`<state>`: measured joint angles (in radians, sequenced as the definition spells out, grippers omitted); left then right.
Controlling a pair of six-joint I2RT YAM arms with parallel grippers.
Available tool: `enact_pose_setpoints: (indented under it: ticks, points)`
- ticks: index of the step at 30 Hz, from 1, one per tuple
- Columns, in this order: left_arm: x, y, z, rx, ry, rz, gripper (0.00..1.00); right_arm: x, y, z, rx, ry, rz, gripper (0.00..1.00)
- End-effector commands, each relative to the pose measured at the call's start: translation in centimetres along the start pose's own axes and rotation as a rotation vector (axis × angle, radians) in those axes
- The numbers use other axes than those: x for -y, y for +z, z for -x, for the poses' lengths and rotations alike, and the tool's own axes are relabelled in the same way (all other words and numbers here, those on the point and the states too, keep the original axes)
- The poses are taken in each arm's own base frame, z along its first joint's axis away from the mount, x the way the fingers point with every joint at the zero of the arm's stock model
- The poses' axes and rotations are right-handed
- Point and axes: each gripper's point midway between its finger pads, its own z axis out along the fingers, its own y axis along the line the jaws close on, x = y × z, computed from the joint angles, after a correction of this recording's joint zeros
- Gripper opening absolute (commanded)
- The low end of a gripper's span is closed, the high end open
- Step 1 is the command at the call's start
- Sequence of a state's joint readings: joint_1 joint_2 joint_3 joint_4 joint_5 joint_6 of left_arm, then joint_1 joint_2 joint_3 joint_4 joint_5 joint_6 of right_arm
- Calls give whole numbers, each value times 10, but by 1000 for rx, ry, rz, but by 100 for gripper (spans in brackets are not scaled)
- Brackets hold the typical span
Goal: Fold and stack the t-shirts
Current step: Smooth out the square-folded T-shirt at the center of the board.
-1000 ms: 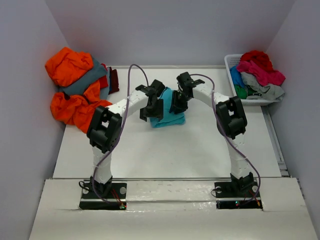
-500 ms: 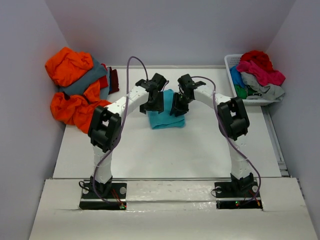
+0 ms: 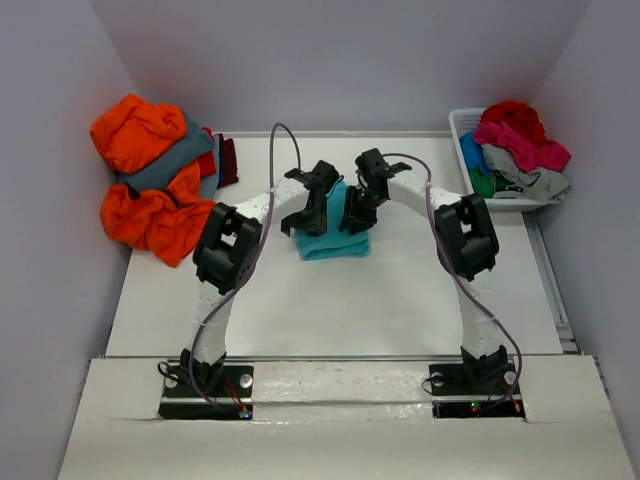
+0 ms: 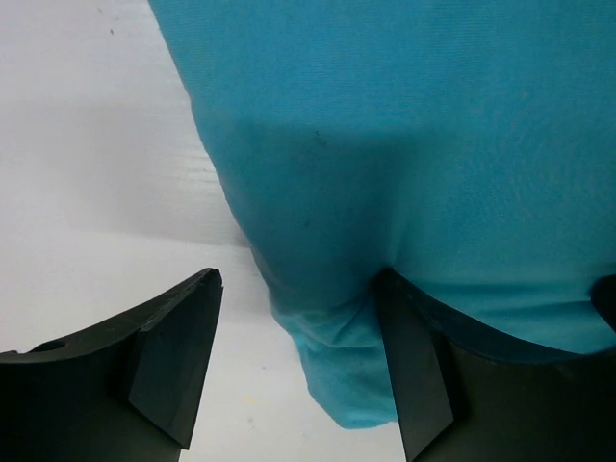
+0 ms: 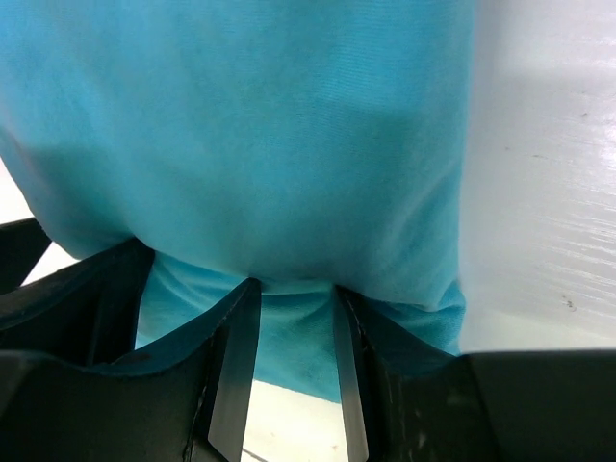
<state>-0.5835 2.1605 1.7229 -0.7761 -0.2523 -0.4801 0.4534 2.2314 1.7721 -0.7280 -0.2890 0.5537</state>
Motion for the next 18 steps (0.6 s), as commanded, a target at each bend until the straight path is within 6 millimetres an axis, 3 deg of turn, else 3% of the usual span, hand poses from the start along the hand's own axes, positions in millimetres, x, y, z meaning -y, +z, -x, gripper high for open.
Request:
enact_pose_setpoints:
  ticks: [1,9,18]
  points:
    - [-33,-2,-35,-71,50,115,76,8,0,-14,-40,-9,-48,42]
    - [-57,-1,-67,-114,19,127,77,13,7,-16,-48,-6,-59,42]
    - [-70,-10,-57,-105,-36,95,77,22,12,-19,-66,9,-70,42]
